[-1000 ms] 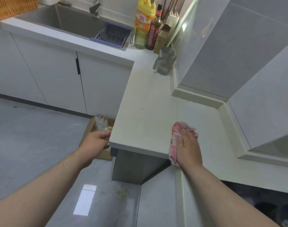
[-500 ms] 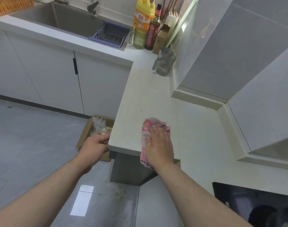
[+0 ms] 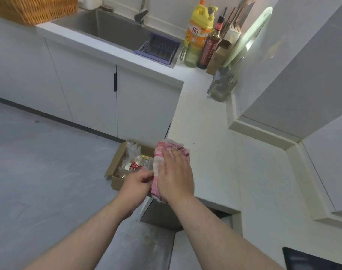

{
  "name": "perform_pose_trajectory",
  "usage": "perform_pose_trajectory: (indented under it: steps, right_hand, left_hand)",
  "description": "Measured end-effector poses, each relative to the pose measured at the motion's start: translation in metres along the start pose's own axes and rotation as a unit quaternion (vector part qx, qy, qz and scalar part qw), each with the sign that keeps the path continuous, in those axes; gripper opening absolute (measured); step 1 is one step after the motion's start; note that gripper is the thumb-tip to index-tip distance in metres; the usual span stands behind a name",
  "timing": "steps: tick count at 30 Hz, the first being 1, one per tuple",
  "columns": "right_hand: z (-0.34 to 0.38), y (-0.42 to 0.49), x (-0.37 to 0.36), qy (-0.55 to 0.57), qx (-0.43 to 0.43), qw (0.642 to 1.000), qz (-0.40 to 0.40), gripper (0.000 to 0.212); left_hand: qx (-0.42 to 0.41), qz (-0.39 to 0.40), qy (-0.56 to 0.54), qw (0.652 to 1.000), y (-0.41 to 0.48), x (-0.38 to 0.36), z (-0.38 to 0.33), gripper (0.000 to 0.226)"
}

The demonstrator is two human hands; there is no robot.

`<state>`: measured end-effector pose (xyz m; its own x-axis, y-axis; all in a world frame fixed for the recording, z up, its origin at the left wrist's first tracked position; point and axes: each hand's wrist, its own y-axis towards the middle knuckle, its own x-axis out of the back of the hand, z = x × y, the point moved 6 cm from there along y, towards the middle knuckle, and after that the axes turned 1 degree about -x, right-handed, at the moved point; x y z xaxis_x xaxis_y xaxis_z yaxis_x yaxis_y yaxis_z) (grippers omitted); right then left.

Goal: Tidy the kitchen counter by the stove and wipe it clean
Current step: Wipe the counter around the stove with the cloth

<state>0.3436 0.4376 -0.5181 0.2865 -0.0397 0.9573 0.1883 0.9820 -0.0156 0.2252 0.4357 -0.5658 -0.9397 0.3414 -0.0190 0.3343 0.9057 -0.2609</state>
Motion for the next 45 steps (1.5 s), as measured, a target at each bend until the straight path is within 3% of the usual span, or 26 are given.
perform_pose_trajectory:
  steps: [9, 14, 18, 24, 31, 37, 45]
  right_hand:
    - [-0.001, 0.031, 0.006, 0.019, -0.06, 0.998, -0.019, 0.049]
    - [-0.008, 0.07, 0.011, 0.016, -0.094, 0.995, -0.038, 0.048]
    - [-0.014, 0.093, 0.012, 0.013, -0.102, 0.994, -0.043, 0.048]
    - [-0.028, 0.14, 0.015, 0.006, -0.124, 0.991, -0.054, 0.049]
    - [-0.042, 0.192, 0.019, 0.016, -0.115, 0.99, -0.074, 0.047]
    - [-0.057, 0.242, 0.024, 0.024, -0.105, 0.991, -0.075, 0.047]
    - [-0.075, 0.306, 0.028, 0.03, -0.097, 0.992, -0.073, 0.048]
  left_hand:
    - [0.002, 0.014, -0.002, 1.0, 0.015, 0.008, -0.002, 0.058]
    - [-0.006, 0.029, 0.006, 1.0, 0.042, 0.01, -0.01, 0.042]
    - [-0.007, 0.061, 0.023, 0.998, 0.069, 0.007, -0.024, 0.048]
    - [0.055, 0.039, 0.05, 0.996, 0.116, 0.012, -0.017, 0.033]
    - [0.014, 0.111, 0.023, 0.993, 0.166, 0.003, -0.041, 0.045]
    - [0.02, 0.07, 0.025, 0.997, 0.217, 0.003, -0.048, 0.047]
    - [0.018, 0.072, 0.009, 0.997, 0.291, -0.007, -0.075, 0.049]
